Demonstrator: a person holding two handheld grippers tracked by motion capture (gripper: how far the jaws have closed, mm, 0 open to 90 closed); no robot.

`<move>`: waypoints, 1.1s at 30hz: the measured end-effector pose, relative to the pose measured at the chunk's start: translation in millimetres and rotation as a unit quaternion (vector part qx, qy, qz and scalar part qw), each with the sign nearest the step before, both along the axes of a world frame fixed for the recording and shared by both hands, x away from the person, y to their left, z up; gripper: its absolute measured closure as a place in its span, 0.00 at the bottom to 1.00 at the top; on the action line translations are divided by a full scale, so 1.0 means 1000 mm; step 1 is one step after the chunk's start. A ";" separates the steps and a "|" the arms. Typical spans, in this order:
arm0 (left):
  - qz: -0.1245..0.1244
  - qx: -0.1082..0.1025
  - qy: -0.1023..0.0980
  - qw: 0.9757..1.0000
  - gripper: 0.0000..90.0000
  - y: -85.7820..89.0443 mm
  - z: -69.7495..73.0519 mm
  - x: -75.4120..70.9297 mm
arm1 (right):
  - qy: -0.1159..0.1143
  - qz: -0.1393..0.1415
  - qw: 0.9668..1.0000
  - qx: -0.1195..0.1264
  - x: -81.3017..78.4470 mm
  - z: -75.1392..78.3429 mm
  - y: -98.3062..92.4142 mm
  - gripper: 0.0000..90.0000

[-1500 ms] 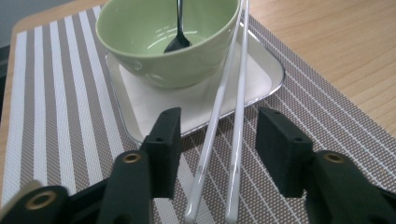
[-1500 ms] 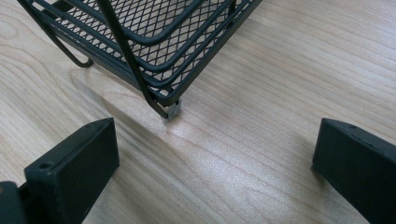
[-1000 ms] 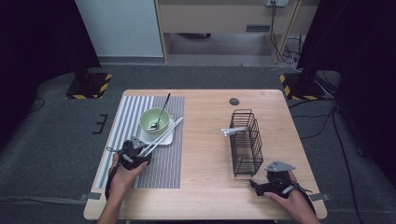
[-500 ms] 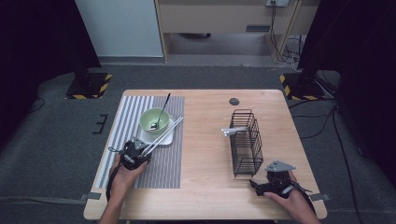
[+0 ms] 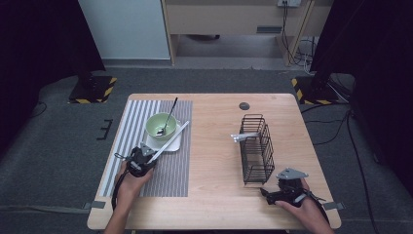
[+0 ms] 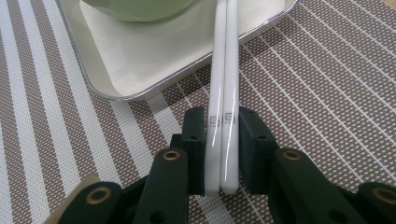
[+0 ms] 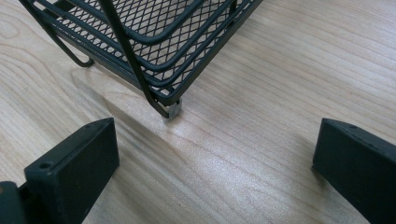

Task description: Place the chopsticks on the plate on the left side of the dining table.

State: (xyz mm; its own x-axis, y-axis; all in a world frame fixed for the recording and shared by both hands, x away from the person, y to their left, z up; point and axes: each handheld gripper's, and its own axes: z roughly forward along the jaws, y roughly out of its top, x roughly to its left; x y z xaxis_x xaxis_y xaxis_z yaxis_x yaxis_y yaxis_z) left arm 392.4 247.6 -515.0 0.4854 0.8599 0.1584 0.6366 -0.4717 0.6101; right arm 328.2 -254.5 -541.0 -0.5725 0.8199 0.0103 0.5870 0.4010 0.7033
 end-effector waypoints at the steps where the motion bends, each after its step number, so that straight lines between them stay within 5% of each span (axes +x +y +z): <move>1: 0.002 0.000 -0.001 1.000 0.81 0.001 0.000 0.000 | 0.000 0.000 1.000 0.000 0.000 0.000 0.000 0.00; 13: 0.027 0.008 -0.017 0.999 0.67 0.008 -0.003 0.003 | 0.000 0.000 1.000 0.000 0.000 0.000 0.000 0.00; 33: 0.049 0.017 -0.037 0.998 0.59 0.012 -0.003 0.006 | 0.000 0.000 1.000 0.000 0.000 0.000 0.000 0.00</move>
State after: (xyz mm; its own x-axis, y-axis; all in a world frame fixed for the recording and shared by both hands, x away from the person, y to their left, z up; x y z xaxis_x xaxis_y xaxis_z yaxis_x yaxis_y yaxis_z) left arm 398.7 260.0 -518.4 0.3856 0.8958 0.2211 0.6339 -0.4314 0.6419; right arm 328.2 -254.5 -541.0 -0.5723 0.8200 0.0105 0.5872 0.4008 0.7032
